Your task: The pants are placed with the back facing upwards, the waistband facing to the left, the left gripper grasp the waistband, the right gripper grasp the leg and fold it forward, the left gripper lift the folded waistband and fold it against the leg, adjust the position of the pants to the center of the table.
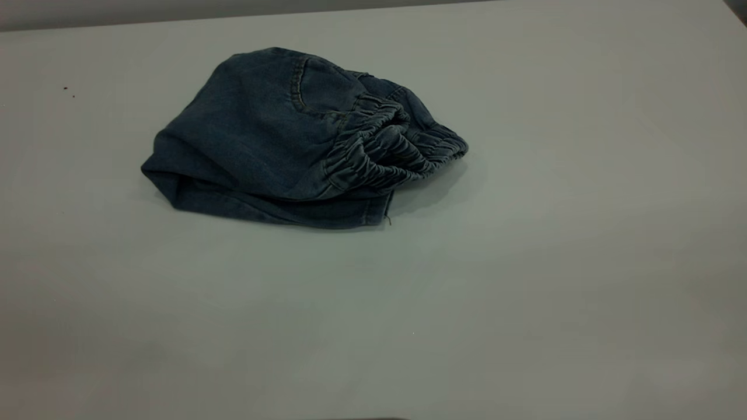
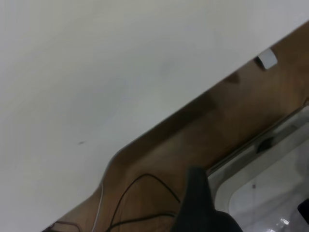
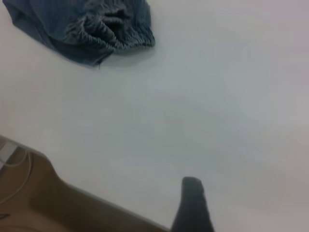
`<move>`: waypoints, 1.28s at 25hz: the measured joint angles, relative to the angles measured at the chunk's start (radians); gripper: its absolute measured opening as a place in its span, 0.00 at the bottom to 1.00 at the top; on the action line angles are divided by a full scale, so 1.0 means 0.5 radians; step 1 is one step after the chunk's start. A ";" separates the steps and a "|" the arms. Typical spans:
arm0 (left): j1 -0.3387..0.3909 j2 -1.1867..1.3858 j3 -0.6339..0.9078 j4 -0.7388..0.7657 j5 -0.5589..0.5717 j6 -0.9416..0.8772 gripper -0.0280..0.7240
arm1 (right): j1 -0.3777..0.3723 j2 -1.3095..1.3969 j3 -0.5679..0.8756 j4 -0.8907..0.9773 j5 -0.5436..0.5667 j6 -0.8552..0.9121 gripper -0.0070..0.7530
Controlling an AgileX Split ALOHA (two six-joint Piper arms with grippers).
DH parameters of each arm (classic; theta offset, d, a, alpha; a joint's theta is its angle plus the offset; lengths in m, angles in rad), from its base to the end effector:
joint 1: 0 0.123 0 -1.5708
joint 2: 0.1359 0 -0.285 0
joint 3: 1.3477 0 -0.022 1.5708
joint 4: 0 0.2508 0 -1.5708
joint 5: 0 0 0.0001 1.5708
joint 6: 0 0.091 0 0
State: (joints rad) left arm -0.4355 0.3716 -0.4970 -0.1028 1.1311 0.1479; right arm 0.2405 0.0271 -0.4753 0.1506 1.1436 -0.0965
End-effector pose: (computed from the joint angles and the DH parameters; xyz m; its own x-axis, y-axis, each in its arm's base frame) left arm 0.0386 -0.0273 0.2640 -0.6666 0.4242 -0.6130 0.5434 0.8394 -0.0101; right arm -0.0055 0.0115 0.2649 -0.5396 -0.1667 -0.8253 -0.3635 0.9303 0.0497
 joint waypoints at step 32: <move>0.741 -0.678 0.004 -0.012 -0.012 0.024 0.72 | -0.551 -0.076 0.000 0.015 -0.004 0.000 0.62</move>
State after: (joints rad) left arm -0.0649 0.0328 -0.4952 -0.1089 1.1252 0.1598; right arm -0.0352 -0.0111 -0.4753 0.1582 1.1415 -0.0965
